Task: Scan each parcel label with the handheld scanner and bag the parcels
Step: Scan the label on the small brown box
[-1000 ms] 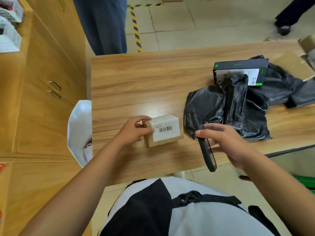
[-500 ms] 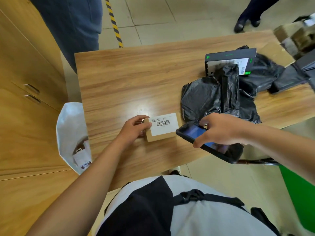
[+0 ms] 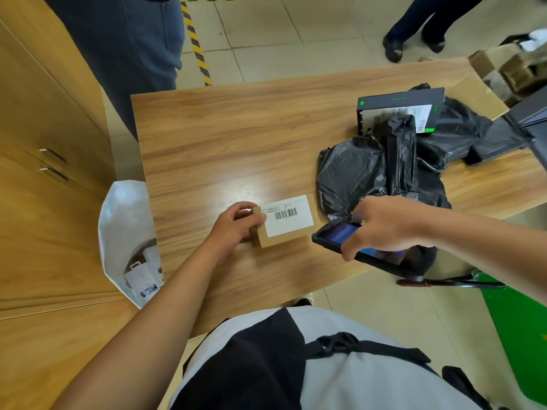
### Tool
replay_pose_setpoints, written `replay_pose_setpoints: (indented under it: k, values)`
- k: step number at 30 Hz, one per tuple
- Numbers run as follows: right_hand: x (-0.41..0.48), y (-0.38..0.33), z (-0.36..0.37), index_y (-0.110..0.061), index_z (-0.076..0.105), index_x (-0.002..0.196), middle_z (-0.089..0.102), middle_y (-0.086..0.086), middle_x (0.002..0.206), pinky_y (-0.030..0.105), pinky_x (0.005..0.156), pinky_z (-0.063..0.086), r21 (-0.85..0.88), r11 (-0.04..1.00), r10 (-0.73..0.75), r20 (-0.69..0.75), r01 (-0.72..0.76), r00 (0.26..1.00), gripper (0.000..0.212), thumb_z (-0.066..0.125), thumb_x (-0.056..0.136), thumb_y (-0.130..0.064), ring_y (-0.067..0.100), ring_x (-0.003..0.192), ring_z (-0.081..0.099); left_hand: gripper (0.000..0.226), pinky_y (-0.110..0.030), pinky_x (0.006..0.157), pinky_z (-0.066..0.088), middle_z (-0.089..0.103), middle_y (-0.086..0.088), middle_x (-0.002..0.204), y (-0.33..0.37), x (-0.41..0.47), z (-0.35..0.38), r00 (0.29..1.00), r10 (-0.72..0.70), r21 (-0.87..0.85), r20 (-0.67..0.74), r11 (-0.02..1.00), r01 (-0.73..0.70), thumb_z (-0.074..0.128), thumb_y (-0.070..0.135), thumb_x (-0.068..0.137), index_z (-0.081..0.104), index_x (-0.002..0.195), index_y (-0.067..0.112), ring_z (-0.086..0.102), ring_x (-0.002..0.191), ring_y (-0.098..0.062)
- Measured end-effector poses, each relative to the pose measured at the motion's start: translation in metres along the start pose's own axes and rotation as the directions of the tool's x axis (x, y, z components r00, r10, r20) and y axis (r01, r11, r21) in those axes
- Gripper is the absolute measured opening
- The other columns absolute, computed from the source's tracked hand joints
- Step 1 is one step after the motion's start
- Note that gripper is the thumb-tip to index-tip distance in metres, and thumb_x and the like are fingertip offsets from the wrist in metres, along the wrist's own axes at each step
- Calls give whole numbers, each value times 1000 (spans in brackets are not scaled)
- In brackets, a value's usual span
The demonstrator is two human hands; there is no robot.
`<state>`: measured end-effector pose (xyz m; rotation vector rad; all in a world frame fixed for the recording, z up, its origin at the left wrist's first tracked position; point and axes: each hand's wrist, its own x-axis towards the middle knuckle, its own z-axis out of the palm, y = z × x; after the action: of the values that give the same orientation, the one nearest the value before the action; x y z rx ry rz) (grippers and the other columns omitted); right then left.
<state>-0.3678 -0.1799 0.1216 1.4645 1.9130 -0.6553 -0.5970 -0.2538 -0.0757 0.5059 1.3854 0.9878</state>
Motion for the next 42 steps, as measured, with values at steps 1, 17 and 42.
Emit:
replay_pose_setpoints:
  k: [1,17,42]
  values:
    - [1,0,-1,-12,65,74,59,-4,41,29,58,47,5,1000,-4,0,4,1000,56,78,52,-62,19,45,57,47,-50,92,56,67,-12,122,0,-1,-1,1000,-1,-4,-6,1000,1,80,31,69,67,112,16,70,100,-28]
    - [27,-67,-4,-21,74,98,77,14,90,20,42,49,541,806,-298,16,242,955,59,88,50,-53,18,63,74,42,-38,81,58,72,0,115,-15,-91,-105,878,63,-243,-475,949,-200,77,29,75,65,115,29,70,104,-20]
    - [11,-87,49,-24,80,98,78,-1,78,34,66,56,797,589,-257,24,136,966,49,82,55,-47,15,72,70,43,-30,69,51,63,4,106,-43,-89,-177,630,-148,-234,-762,971,-56,71,29,86,57,126,23,62,85,-10]
